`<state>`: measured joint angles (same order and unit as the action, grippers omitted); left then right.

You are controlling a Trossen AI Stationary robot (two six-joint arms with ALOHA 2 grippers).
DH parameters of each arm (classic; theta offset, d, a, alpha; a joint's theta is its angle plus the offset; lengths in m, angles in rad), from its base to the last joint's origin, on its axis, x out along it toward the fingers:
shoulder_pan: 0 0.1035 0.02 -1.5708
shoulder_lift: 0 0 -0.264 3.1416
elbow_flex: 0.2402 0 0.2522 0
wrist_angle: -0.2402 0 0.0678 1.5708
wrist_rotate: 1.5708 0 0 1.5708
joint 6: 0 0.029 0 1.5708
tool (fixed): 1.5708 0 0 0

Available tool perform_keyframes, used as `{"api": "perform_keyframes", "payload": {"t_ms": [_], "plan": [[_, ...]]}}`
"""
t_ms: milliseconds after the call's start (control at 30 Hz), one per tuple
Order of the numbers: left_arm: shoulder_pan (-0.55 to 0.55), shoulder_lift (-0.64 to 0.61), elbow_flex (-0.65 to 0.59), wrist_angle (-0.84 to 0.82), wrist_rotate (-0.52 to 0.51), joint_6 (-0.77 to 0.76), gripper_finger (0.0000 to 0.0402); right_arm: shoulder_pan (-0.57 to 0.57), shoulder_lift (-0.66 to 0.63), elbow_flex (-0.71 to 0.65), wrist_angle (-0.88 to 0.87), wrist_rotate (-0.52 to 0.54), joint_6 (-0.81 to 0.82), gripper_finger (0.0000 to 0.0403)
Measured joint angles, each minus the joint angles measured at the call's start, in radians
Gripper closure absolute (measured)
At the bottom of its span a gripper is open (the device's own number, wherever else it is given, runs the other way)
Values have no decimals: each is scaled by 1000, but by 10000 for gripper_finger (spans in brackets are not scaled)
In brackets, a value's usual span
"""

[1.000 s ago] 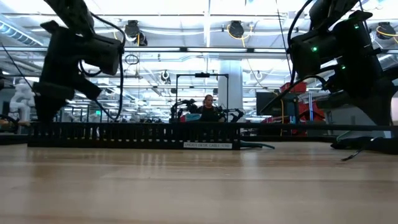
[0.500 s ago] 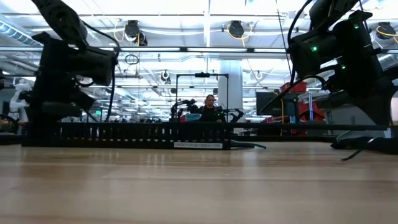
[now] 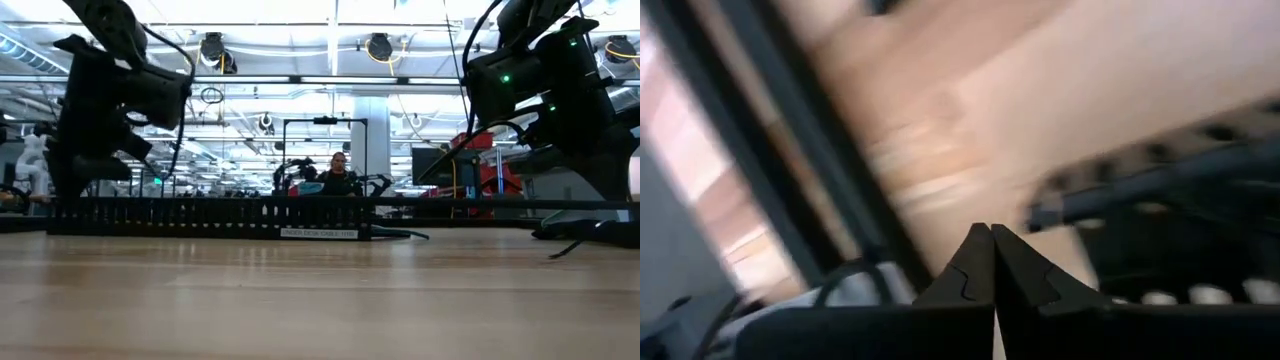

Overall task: Ziptie cables
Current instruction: Close the black cable duct cover

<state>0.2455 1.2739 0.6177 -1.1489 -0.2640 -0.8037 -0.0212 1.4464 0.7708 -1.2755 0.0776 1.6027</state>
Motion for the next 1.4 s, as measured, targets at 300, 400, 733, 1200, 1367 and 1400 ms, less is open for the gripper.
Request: {"api": "perform_keyframes", "payload": {"t_ms": [300, 400, 733, 1200, 1367, 1400], "plan": [[0, -2, -114, 144, 51, -60, 401, 0, 0, 0, 0, -1, -18, 403], [0, -3, -144, 194, 51, -56, 401, 0, 0, 0, -1, -2, -20, 403], [-2, 0, -116, 218, 133, -35, 401, 0, -2, 0, -12, -2, -25, 403], [-13, 1, -72, 261, 214, 25, 401, 0, -29, 1, -15, -4, -14, 403], [-13, 0, -72, 257, 173, 35, 401, 0, -29, 8, -157, 26, 64, 403], [-13, 0, -72, 254, 160, 41, 401, 0, -29, 14, -204, 37, 85, 403]]}}
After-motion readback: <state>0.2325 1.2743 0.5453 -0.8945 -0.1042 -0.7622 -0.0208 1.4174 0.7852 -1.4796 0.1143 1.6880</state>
